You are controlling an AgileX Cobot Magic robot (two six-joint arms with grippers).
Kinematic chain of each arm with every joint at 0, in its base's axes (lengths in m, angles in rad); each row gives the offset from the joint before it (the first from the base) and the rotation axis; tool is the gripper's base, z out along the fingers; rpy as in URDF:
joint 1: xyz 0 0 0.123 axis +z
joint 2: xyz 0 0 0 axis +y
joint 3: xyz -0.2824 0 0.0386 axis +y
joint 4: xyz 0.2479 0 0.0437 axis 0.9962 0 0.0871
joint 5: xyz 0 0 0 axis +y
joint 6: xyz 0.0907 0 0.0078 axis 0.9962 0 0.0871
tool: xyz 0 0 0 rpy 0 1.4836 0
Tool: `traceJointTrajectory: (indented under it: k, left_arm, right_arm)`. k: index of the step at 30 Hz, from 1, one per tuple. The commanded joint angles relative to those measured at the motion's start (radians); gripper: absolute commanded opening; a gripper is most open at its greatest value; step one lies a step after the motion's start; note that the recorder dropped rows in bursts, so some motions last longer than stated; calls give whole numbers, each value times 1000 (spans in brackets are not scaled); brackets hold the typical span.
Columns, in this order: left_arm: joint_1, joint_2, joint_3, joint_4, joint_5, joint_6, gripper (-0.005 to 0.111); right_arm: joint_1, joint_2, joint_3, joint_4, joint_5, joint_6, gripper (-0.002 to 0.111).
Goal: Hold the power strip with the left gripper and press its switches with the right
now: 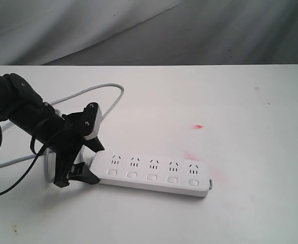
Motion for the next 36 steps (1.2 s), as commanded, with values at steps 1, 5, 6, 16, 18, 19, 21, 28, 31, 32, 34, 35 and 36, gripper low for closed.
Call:
traceJointTrajectory:
  k: [1,5,6,16,18,19,21,28,31,32,34,35,36]
  left_arm:
    - [-3,1,-2,-3,8,-4,59]
    - [-3,1,-2,-3,8,-4,59]
    - [-3,1,-2,-3,8,-4,59]
    - [-3,1,-2,-3,8,-4,59]
    - [-3,1,-2,-3,8,-4,59]
    - [-3,1,-2,-3,8,-4,59]
    - [-3,1,-2,-3,8,-4,59]
    - [-3,1,-2,-3,8,-4,59]
    - [-3,1,-2,-3,8,-4,59]
    - [-3,1,-2,-3,8,-4,59]
    - [-3,1,-2,-3,8,-4,59]
    - [-3,1,-2,-3,8,-4,59]
    - [-3,1,-2,-3,8,-4,59]
  right_arm:
    - [-133,-137,45,3,42,6,0]
    - [-281,-246,74,3,143,6,0]
    - [-315,-273,79,5,171,6,0]
    - [-457,-445,149,9,225,34,0]
    - [-455,-445,185,9,221,50,0]
    - [-454,-445,194,9,218,50,0]
    - [-454,-445,214,9,202,50,0]
    - [-454,-445,301,11,96,78,0]
    - [-454,-445,309,11,78,88,0]
    - [-454,-445,309,11,69,88,0]
    - [-454,-445,309,11,69,88,0]
    - [-454,-445,309,11,69,88,0]
    - [-454,-445,309,11,69,88,0]
